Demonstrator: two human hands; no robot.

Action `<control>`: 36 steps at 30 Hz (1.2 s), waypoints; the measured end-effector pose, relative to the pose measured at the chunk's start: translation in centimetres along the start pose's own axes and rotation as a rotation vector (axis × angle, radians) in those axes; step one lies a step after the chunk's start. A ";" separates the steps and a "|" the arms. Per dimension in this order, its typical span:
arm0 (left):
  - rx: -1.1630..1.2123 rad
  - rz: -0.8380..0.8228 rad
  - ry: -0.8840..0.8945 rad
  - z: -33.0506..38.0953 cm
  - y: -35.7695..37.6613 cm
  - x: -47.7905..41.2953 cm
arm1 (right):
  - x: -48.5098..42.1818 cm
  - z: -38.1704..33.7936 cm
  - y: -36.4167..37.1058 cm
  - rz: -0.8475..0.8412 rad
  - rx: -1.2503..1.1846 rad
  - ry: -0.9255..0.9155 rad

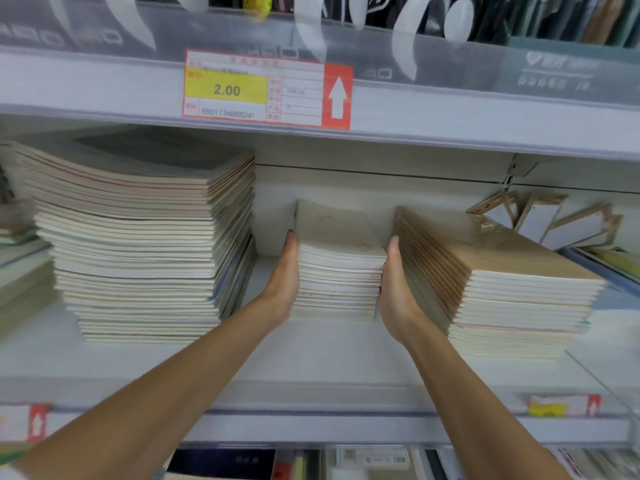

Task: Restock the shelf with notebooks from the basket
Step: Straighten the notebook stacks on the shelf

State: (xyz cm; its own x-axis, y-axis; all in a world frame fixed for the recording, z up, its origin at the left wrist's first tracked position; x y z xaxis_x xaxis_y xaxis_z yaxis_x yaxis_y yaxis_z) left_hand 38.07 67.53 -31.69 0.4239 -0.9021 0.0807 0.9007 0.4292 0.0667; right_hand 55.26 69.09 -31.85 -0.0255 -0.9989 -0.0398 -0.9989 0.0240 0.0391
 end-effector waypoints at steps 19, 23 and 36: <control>0.088 0.004 -0.023 2.2 0.3 -4.4 | -3.8 -1.9 0.3 0.169 0.143 -0.119; 0.074 -0.007 -0.031 2.2 0.2 -4.4 | -3.4 -2.5 0.2 0.103 0.131 -0.117; -1.654 -0.055 1.913 -0.3 -4.0 0.2 | 0.8 1.2 -3.3 0.050 1.586 -1.548</control>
State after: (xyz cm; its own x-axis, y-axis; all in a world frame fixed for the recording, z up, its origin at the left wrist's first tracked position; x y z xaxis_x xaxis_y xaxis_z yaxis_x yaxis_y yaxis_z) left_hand 34.60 65.62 -32.21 -0.8000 -0.3726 -0.4703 -0.1378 0.8769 -0.4604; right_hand 58.47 68.29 -33.19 0.7538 -0.2125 -0.6218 -0.1791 0.8440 -0.5055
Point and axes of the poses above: each hand's wrist, its own x-axis away from the middle knuckle, its own y-axis out of the palm, z = x × y, the point moved 3 cm from there along -x, towards the middle knuckle, and after that the axes turned 14 degrees about z, right-handed, at the moved point
